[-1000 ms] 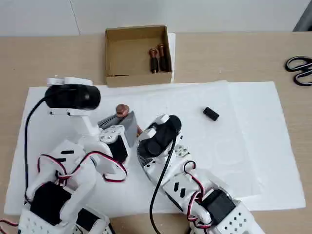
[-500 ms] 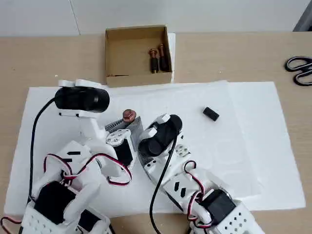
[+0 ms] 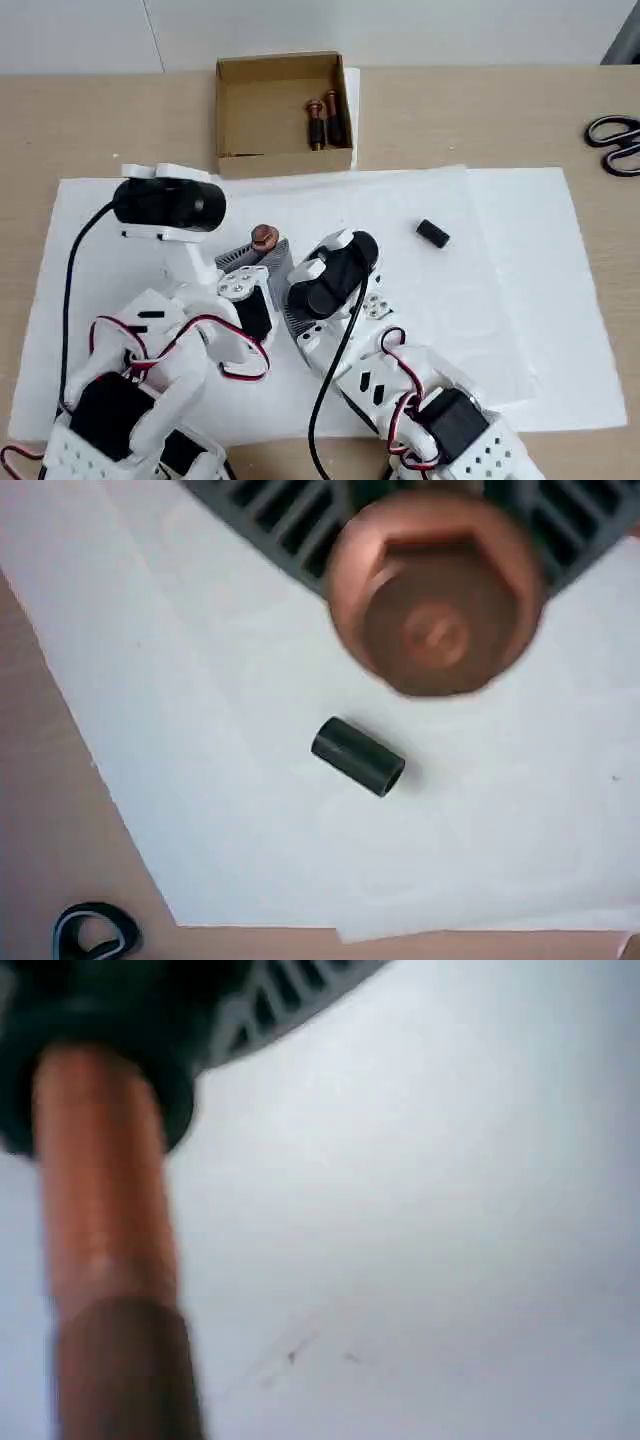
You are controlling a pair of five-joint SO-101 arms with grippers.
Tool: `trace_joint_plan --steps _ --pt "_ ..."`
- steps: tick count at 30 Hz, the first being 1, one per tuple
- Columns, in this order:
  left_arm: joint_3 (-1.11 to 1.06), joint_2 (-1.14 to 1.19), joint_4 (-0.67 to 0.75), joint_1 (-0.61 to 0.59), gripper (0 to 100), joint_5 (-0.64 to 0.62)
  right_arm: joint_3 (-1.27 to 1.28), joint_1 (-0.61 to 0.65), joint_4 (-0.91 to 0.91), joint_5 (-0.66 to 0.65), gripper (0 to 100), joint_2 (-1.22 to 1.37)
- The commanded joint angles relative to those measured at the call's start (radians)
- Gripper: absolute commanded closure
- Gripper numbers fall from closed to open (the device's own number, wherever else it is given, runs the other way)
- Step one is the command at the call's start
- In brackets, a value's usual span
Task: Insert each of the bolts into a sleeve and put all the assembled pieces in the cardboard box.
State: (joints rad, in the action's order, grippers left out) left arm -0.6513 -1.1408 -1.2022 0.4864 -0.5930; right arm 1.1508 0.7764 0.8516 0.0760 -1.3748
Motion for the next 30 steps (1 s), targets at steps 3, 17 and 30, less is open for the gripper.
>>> trace_joint_plan --steps 3,17,30 --pt "-0.005 0.005 0.003 0.049 99 0.009 -0.078 -0.002 0.002 0.003 99.5 0.001" --pt "-0.119 0.003 0.008 0.198 99 0.009 -0.074 -0.001 0.002 0.008 99.5 0.001" --pt "-0.203 -0.003 0.075 0.199 99 0.009 -0.078 0.076 0.002 0.003 99.5 0.001"
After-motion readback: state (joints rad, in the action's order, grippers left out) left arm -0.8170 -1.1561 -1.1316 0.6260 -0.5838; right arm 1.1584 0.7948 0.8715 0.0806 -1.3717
